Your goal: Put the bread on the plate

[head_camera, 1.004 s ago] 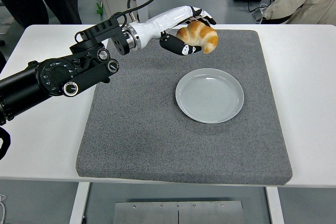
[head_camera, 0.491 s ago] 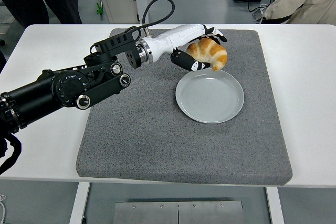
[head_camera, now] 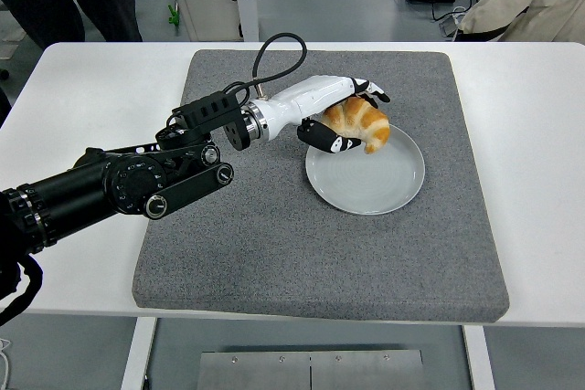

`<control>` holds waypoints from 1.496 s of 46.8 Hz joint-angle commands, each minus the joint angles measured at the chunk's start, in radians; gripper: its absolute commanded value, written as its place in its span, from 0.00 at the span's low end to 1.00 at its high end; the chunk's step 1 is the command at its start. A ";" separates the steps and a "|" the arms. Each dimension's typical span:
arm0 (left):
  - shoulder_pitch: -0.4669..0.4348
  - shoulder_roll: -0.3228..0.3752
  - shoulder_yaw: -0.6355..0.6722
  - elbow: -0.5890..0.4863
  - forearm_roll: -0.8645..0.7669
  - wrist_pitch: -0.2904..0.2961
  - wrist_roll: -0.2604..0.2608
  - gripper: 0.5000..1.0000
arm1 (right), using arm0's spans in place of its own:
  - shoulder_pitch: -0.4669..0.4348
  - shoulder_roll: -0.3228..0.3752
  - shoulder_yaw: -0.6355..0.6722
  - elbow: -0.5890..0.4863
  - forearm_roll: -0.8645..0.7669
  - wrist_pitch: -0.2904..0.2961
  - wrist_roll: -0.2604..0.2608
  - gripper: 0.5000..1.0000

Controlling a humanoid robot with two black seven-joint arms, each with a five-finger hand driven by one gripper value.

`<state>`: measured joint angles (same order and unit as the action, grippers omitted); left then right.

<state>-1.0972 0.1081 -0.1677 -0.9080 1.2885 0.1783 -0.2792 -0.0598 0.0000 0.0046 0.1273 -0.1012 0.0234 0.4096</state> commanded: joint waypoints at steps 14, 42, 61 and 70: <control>0.026 -0.028 0.017 0.029 -0.006 0.004 0.000 0.47 | 0.000 0.000 0.000 0.000 0.000 0.001 0.000 1.00; 0.042 -0.042 0.056 0.049 -0.018 0.004 0.000 0.49 | 0.000 0.000 0.000 0.000 0.000 0.001 0.000 1.00; 0.063 -0.059 0.060 0.074 -0.018 0.004 0.000 0.54 | 0.000 0.000 0.000 0.000 0.000 0.000 0.000 1.00; 0.068 -0.059 0.062 0.075 -0.018 0.004 0.000 0.56 | 0.000 0.000 0.000 0.000 0.000 0.000 0.000 1.00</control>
<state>-1.0327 0.0490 -0.1063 -0.8330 1.2701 0.1825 -0.2791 -0.0598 0.0000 0.0046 0.1273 -0.1012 0.0228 0.4096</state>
